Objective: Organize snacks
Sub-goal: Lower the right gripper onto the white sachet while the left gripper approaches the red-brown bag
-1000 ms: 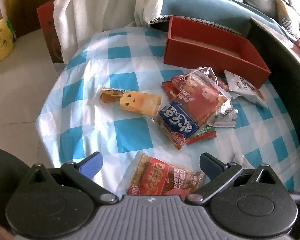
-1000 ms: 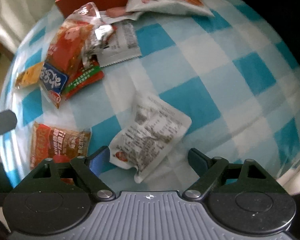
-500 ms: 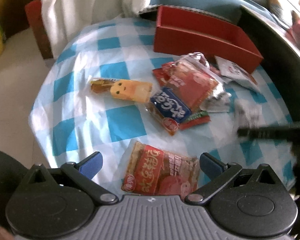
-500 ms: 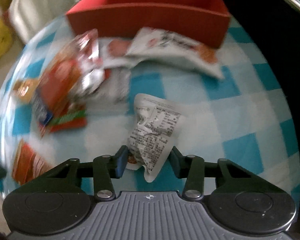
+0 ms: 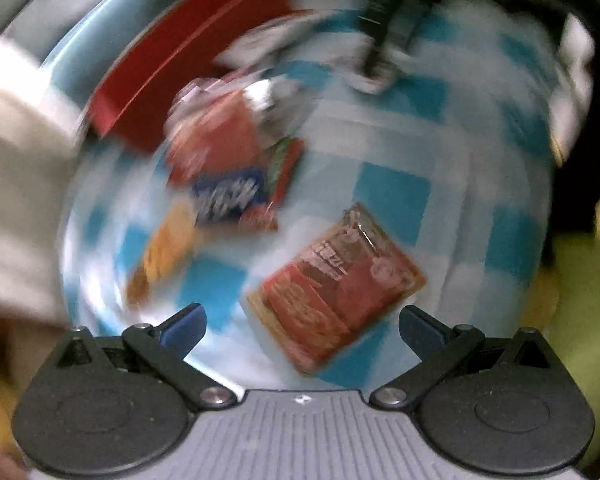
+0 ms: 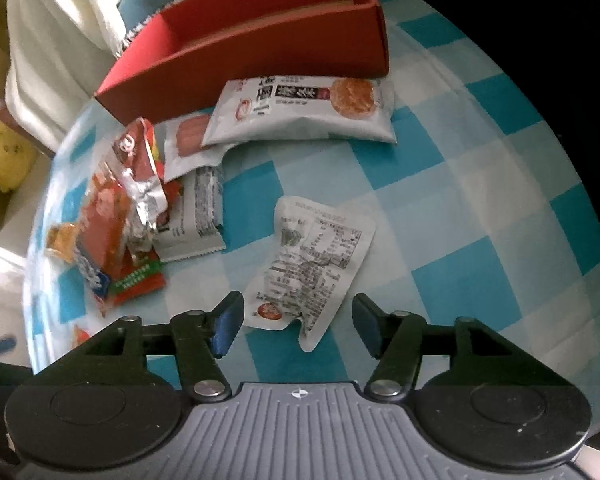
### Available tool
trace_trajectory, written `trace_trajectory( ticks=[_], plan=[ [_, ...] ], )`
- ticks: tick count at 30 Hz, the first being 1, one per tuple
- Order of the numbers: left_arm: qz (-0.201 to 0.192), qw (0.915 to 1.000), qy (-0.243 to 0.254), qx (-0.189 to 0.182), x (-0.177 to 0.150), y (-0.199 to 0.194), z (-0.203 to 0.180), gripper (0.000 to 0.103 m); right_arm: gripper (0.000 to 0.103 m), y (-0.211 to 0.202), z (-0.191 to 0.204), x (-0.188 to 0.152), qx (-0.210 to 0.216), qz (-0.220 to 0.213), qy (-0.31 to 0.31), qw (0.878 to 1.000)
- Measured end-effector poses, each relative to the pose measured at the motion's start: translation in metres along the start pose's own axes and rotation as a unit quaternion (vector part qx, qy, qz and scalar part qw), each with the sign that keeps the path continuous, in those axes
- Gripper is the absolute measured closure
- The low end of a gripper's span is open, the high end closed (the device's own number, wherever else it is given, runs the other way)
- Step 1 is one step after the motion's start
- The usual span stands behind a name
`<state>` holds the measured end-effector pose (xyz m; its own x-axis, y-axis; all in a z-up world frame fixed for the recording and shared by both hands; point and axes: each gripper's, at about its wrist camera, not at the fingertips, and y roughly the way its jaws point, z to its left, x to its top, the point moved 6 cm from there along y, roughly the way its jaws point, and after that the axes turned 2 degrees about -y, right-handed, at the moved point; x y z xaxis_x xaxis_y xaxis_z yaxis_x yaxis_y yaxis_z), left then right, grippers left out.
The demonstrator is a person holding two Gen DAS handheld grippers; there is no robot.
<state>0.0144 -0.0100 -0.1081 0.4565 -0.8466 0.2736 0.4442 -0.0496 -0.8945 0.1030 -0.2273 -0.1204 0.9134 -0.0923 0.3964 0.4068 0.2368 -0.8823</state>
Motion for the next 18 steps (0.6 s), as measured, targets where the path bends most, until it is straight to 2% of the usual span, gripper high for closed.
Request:
trace_trajectory(
  ticks=[3,7,10,16,18],
  plan=[
    [0.000,0.9948,0.098,-0.026,0.009,0.010,-0.002,0.005,0.030,-0.010,-0.003,0.001,0.010,-0.003,0.007,1.000],
    [0.002,0.9828,0.157,-0.098,0.011,0.027,-0.010,0.007,0.030,-0.016,-0.016,-0.002,0.011,0.004,0.034,0.999],
    [0.004,0.9732,0.199,-0.115,0.007,0.040,-0.020,0.008,0.029,-0.007,-0.013,0.000,0.007,0.006,0.045,0.999],
    [0.009,0.9615,0.228,-0.153,0.010,0.059,-0.023,0.003,0.029,0.000,-0.010,0.000,0.009,0.017,0.045,0.999],
    [0.021,0.9668,0.211,-0.143,0.011,0.059,-0.024,0.004,0.029,-0.001,-0.009,0.000,0.010,0.017,0.040,0.999]
  ],
)
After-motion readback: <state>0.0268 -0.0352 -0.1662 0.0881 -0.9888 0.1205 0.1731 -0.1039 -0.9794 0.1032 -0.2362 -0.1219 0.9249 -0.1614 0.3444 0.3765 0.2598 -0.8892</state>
